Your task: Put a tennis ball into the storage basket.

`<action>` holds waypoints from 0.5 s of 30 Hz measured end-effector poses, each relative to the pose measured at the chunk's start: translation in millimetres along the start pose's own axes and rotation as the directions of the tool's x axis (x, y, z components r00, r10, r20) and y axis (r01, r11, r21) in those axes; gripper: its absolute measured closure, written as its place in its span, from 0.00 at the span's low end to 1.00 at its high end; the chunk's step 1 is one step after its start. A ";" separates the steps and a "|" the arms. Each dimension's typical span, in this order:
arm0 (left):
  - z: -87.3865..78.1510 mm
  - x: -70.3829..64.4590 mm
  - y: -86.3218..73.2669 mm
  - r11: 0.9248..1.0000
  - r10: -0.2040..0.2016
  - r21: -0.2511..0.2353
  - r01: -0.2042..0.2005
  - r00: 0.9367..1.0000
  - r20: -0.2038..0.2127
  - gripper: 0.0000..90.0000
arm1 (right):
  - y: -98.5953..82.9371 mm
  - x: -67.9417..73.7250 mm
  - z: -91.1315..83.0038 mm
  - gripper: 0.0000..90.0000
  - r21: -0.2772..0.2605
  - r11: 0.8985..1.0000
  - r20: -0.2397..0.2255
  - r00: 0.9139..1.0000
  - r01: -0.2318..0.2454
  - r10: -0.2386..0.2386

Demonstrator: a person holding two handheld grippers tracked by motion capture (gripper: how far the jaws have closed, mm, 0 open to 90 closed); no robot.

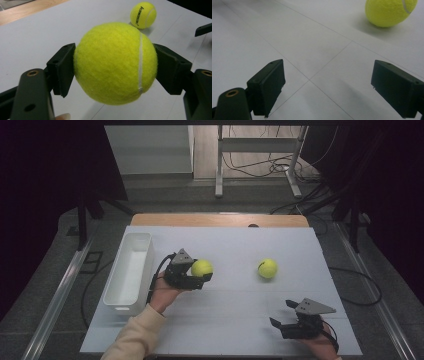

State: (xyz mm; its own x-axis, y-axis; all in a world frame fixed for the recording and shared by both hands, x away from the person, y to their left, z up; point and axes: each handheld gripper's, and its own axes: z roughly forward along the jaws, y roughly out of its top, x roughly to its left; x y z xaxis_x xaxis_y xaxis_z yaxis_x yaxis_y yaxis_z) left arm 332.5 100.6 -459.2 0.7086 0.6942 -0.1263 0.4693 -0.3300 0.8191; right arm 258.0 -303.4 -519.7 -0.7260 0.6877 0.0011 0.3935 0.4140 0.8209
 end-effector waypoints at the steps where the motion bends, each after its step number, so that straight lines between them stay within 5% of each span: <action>1: -1.2 0.1 0.4 1.000 -0.001 -0.004 0.001 1.000 0.000 0.28 | 0.0 0.0 0.0 0.14 0.000 1.000 0.000 1.000 0.000 0.000; 15: -19.1 -1.2 8.3 0.999 0.012 -0.043 -0.012 1.000 -0.011 0.28 | 0.2 0.2 -0.4 0.14 0.001 1.000 0.004 1.000 0.002 -0.002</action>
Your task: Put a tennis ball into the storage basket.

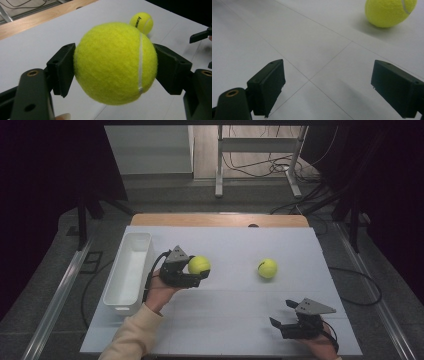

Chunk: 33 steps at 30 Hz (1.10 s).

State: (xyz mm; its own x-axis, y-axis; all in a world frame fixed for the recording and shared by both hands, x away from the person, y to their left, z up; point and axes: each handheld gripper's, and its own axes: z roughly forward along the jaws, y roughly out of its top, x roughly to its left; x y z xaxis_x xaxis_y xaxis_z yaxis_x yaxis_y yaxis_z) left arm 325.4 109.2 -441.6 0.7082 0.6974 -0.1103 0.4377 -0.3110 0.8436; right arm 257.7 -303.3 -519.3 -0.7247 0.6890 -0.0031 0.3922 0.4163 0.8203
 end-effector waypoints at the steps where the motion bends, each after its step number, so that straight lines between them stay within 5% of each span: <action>1: -0.8 -0.1 0.4 1.000 0.001 -0.001 -0.001 1.000 -0.001 0.28 | 0.0 0.0 0.0 0.14 0.000 1.000 -0.001 1.000 -0.001 0.001; 33: -25.8 8.0 7.0 0.999 -0.002 -0.046 0.001 0.999 -0.036 0.28 | -0.1 0.0 0.1 0.14 0.001 1.000 -0.002 1.000 0.004 -0.004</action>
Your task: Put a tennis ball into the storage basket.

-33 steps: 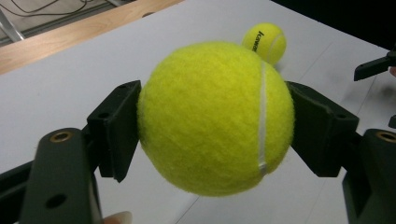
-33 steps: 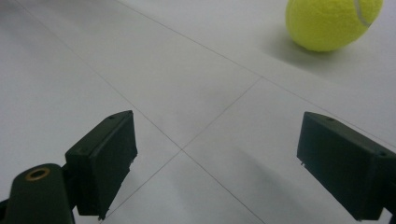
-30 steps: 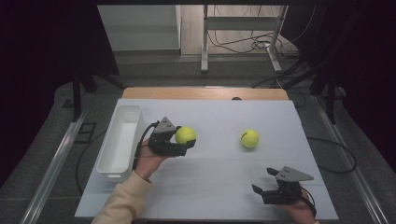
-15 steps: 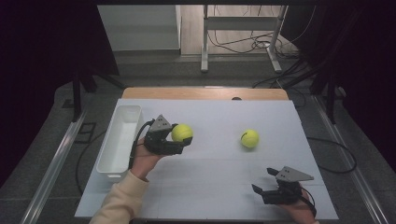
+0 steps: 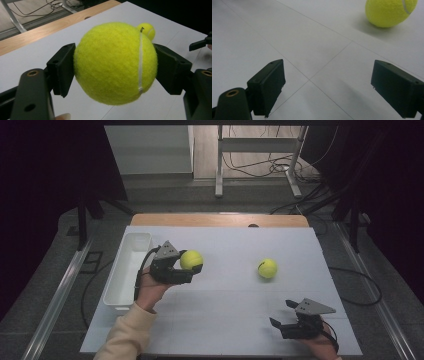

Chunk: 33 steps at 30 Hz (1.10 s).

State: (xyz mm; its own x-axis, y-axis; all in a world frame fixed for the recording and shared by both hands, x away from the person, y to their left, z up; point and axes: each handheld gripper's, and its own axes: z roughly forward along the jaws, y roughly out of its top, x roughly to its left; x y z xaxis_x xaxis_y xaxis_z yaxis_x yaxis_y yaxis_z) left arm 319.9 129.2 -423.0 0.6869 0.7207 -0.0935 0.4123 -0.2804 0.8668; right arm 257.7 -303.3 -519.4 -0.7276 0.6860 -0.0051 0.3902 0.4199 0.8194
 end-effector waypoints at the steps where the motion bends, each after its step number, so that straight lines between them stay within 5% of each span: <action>1: -0.1 0.2 -0.1 1.000 -0.002 0.000 0.002 1.000 0.000 0.28 | 0.0 0.0 0.0 0.14 0.000 1.000 0.000 1.000 0.000 0.000; 33: -10.5 13.3 -0.5 1.000 -0.027 -0.014 0.027 0.999 -0.018 0.28 | -0.4 0.3 0.8 0.14 -0.001 1.000 0.004 1.000 0.002 -0.002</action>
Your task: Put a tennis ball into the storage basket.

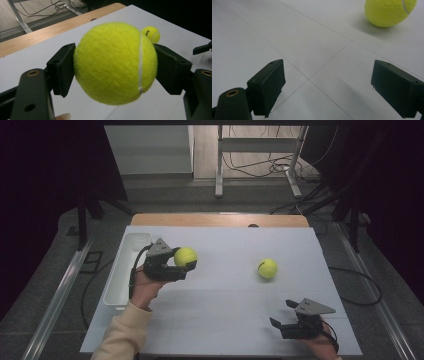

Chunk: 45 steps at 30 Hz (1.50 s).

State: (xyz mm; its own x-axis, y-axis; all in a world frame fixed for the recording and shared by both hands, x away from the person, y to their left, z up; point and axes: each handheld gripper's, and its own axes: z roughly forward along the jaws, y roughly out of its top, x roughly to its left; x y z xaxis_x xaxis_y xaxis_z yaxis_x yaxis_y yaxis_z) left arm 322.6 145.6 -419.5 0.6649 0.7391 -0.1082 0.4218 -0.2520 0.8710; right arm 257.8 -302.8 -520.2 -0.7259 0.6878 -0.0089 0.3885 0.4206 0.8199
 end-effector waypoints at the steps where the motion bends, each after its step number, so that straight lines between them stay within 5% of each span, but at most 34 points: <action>1: -0.1 0.2 -0.1 1.000 -0.001 -0.001 0.001 1.000 -0.001 0.28 | 0.1 0.0 0.0 0.14 0.003 1.000 0.001 1.000 0.001 -0.001; 45: -10.7 18.3 -2.3 0.998 -0.048 -0.032 0.046 0.998 -0.043 0.28 | -0.4 -0.1 0.7 0.14 0.013 1.000 0.007 1.000 0.001 -0.001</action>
State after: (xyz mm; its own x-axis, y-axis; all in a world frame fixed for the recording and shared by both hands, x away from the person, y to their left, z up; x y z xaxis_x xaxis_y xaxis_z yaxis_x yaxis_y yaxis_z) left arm 327.2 166.4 -418.4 0.6166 0.7766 -0.1289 0.4324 -0.1973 0.8798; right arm 258.2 -302.6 -520.9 -0.7223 0.6915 -0.0137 0.3952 0.4290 0.8123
